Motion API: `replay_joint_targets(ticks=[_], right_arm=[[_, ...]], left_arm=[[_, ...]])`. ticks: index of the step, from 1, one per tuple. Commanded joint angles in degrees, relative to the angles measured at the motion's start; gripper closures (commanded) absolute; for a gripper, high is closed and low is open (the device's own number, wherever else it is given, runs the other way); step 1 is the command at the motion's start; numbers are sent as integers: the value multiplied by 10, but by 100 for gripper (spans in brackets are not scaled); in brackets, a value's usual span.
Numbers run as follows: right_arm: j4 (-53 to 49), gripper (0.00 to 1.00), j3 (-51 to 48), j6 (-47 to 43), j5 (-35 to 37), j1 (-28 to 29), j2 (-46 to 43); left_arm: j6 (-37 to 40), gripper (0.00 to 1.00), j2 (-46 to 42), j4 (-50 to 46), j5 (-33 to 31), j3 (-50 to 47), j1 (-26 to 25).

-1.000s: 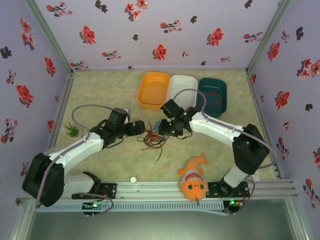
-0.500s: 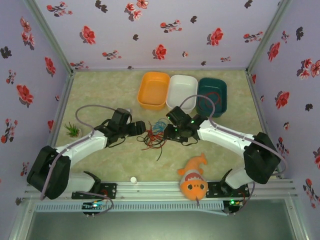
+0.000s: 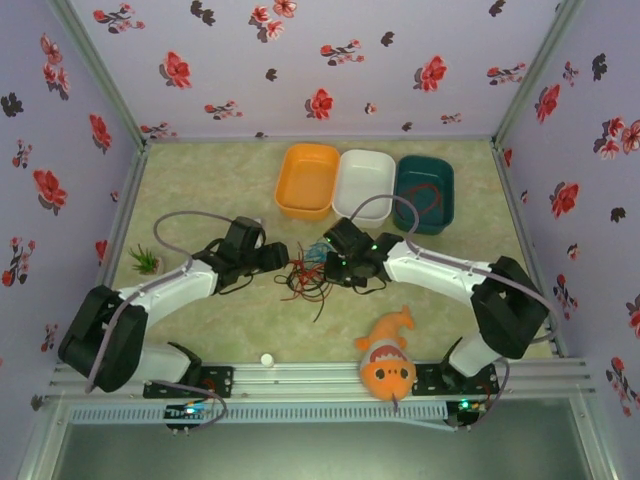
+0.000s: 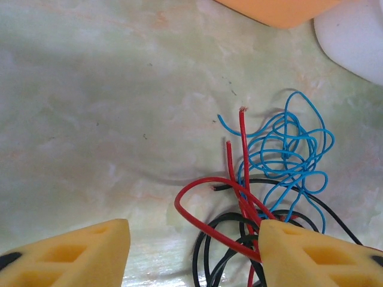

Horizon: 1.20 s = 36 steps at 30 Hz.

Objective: Untangle the cables

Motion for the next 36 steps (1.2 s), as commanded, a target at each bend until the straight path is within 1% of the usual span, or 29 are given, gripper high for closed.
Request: replay_joint_targets(ticks=[1, 6, 11, 14, 19, 24, 26, 28, 32, 36], right_arm=[[-52, 95, 27, -20, 22, 4, -49], [-73, 97, 62, -51, 3, 5, -73], [-93, 98, 110, -95, -14, 4, -91], [-108, 100, 136, -119, -13, 5, -103], [-158, 100, 199, -166, -7, 4, -107], [-192, 100, 246, -207, -2, 5, -126], [-202, 100, 264, -225, -3, 4, -135], [-202, 100, 275, -236, -1, 4, -142], [-212, 100, 306, -257, 6, 4, -149], [-218, 100, 338, -278, 13, 5, -148]], left_arm=[[-7, 45, 17, 22, 3, -8, -1], [-11, 56, 35, 31, 2, -8, -1], [-14, 72, 49, 34, 0, -5, -1], [-18, 81, 50, 32, -9, -7, -1], [-11, 86, 38, 16, -29, -4, 0], [7, 87, 16, -8, -43, 5, 1], [11, 85, 2, -11, -48, 4, 1], [15, 80, -16, -5, -49, -3, 2], [18, 65, -62, -3, -56, -14, 2], [33, 55, -105, -23, -64, -6, 3]])
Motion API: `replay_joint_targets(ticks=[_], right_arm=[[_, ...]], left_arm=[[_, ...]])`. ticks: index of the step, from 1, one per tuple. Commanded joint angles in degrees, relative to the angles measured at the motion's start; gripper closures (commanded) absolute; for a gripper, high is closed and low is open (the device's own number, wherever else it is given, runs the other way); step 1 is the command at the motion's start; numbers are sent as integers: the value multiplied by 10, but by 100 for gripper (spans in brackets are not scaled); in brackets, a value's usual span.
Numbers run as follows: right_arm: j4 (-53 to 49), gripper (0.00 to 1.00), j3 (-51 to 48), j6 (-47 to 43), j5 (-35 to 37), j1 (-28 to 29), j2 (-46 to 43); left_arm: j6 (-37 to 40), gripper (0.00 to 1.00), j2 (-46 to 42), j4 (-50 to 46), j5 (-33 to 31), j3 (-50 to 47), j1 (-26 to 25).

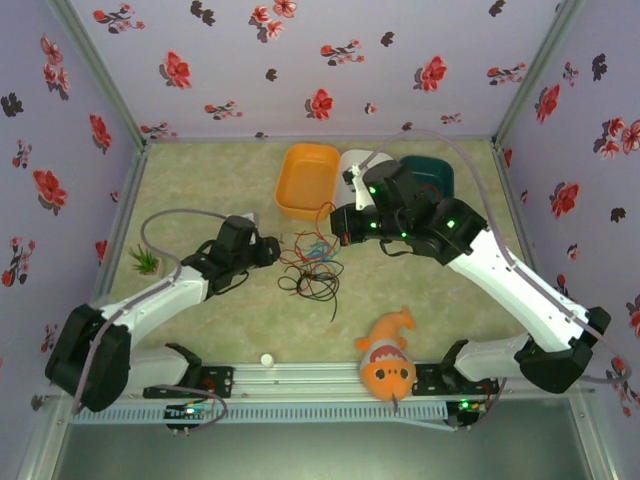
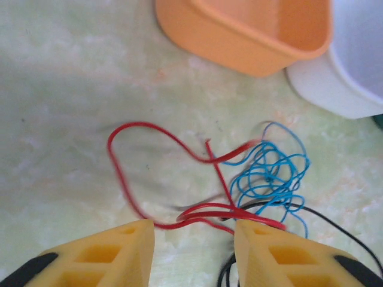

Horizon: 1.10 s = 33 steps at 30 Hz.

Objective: Untangle the cables

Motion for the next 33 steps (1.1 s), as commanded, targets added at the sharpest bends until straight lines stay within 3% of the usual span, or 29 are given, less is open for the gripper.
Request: replay_joint_targets(ticks=[1, 8, 14, 17, 21, 25, 29, 33], right_arm=[[-19, 100, 37, -40, 12, 4, -4], [-63, 100, 135, -77, 32, 4, 25], [-105, 100, 193, -102, 100, 2, 44], [-125, 100, 207, -106, 159, -6, 48], [-111, 100, 181, -103, 208, -69, 48], [-31, 100, 105, -118, 227, -156, 40], [142, 100, -19, -171, 267, -220, 22], [263, 100, -93, -168, 274, -289, 34]], left_arm=[[25, 52, -39, -24, -22, 3, 2], [69, 24, -121, -25, -22, 13, 2], [98, 20, -158, -42, -21, 32, 2], [115, 14, -158, -41, -11, 38, 3], [118, 1, -147, -45, -6, 48, 2], [115, 0, -146, -22, -5, 40, 2], [110, 0, -146, 6, -7, 26, 2], [114, 0, -137, 1, -8, 29, 2]])
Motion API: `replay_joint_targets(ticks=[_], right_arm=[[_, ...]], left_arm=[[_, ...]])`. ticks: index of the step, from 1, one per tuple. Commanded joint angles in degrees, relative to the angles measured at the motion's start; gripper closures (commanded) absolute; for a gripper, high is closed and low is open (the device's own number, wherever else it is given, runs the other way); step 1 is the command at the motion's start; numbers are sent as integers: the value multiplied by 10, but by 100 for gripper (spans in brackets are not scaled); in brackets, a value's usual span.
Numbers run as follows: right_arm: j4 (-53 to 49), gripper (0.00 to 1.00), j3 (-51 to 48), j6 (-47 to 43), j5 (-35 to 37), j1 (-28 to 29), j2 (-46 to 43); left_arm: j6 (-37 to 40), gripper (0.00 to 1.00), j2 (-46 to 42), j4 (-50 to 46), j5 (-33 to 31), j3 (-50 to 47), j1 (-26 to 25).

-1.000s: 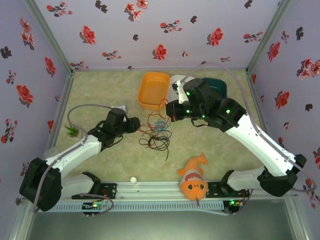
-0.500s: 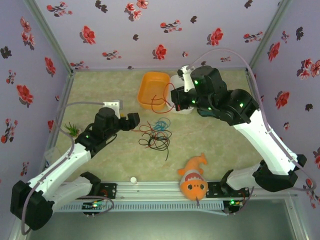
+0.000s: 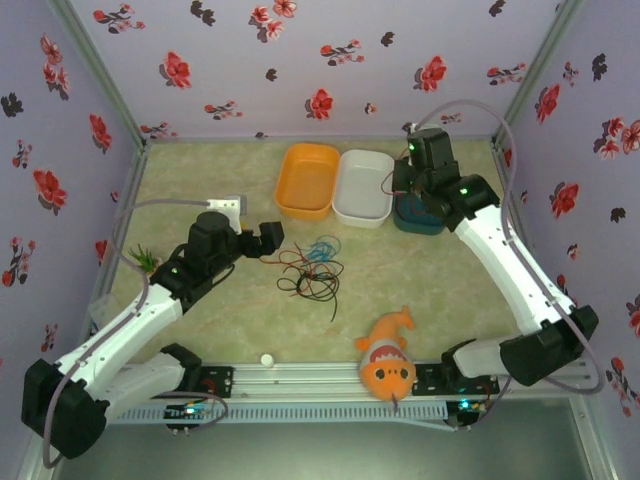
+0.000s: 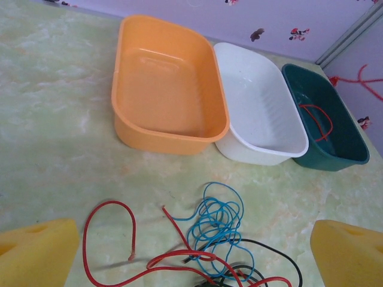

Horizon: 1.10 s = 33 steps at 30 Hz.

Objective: Untangle the cables

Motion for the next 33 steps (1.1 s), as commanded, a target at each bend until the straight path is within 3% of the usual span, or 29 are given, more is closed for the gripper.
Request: replay_joint_targets(ticks=[1, 12, 24, 33], right_arm=[[169, 100, -44, -22, 35, -44, 0], [316, 100, -118, -11, -18, -139, 102], [336, 100, -176, 61, -80, -184, 199], [286, 100, -153, 91, -126, -198, 274]], left_arm=[[15, 0, 7, 17, 1, -3, 1], [12, 0, 37, 18, 2, 2, 2], [5, 0, 48, 15, 3, 2, 2], [-5, 0, 55, 1, 0, 8, 2]])
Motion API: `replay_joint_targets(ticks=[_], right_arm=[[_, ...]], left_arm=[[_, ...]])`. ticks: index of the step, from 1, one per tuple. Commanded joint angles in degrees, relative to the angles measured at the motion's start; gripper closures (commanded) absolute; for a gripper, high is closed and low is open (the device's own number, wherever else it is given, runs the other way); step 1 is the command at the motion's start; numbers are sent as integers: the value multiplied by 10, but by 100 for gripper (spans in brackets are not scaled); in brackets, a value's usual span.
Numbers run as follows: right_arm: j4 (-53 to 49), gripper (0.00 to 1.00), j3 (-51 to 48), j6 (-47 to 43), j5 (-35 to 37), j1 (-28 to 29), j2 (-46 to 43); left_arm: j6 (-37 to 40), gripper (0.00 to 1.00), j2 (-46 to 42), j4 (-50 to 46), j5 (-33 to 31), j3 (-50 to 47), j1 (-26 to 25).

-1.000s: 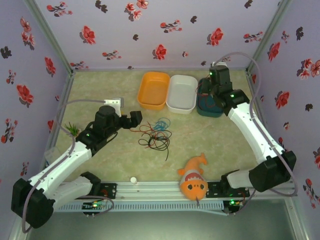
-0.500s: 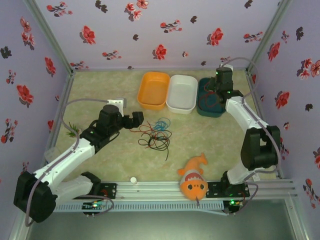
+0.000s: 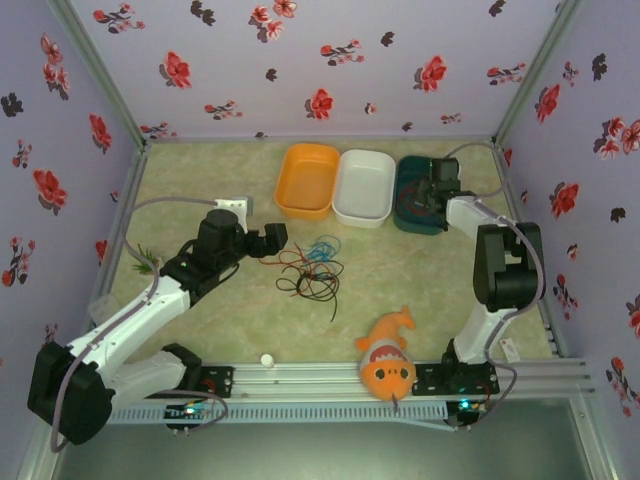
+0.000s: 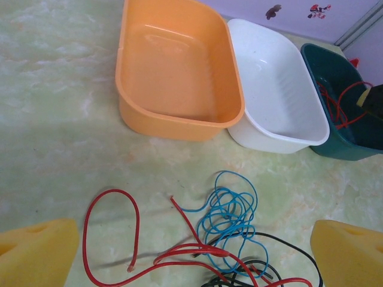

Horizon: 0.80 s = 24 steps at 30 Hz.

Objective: Untangle the cables

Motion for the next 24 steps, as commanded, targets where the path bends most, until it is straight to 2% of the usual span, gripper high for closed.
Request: replay_joint_targets(ticks=[1, 5, 7, 16, 21, 24], right_arm=[[-26, 100, 24, 19, -30, -5, 22], [-67, 100, 58, 22, -32, -5, 32], [-92, 96, 73, 26, -28, -5, 30], [-206, 58, 103, 35, 23, -5, -36], [-255, 53, 111, 31, 35, -5, -76], [-274, 53, 106, 36, 19, -2, -111]], left_arm=[[-6, 0, 7, -8, 0, 9, 2], [-12, 0, 8, -16, -2, 13, 2], [-14, 0, 9, -22, -3, 15, 3], [-30, 0, 25, -63, -13, 37, 4], [-42, 0, 44, -95, -17, 55, 10], [-55, 0, 56, -111, -17, 61, 16]])
